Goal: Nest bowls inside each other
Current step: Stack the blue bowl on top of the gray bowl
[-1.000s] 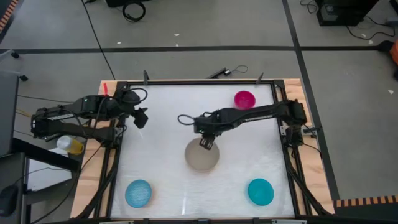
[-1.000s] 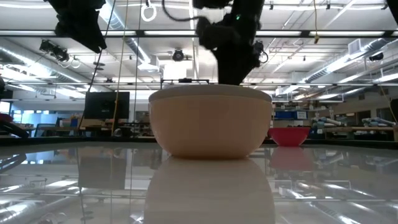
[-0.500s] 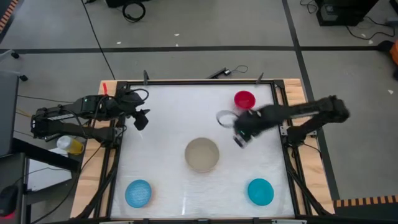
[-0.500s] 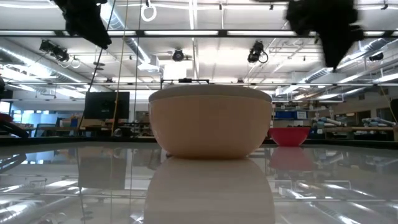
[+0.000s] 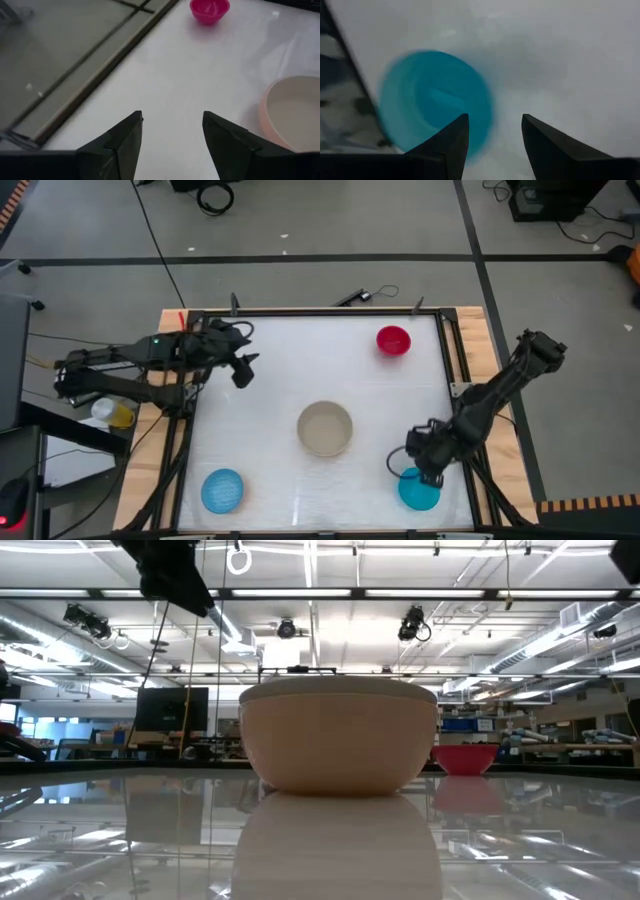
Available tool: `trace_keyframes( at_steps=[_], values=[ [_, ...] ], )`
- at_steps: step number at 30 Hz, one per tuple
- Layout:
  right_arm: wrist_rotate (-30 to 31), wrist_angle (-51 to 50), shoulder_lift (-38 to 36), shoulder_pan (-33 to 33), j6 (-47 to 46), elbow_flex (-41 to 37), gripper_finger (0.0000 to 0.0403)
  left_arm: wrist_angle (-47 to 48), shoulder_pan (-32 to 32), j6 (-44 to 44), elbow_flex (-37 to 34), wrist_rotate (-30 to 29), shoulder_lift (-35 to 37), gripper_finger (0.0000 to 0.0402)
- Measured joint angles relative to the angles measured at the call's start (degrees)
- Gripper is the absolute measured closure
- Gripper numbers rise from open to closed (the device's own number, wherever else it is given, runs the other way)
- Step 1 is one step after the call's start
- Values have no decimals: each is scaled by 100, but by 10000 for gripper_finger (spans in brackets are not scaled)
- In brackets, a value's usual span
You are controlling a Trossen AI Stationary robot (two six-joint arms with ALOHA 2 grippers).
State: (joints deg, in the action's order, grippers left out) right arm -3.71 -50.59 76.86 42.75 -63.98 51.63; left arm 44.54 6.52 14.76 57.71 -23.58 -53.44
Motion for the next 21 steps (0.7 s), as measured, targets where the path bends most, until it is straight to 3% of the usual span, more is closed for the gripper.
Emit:
trace_keyframes(
  at_steps=[3,11,21],
  values=[
    [82,631,209,177,-375,-181,213,-3,-46,333,0,215,-263,189],
    [404,-123,832,366,-269,-181,237,-230,-366,684,-4,247,-868,189],
    [521,921,1127,255,102,-178,389,-403,-854,1599,-4,357,-1034,189]
  ],
)
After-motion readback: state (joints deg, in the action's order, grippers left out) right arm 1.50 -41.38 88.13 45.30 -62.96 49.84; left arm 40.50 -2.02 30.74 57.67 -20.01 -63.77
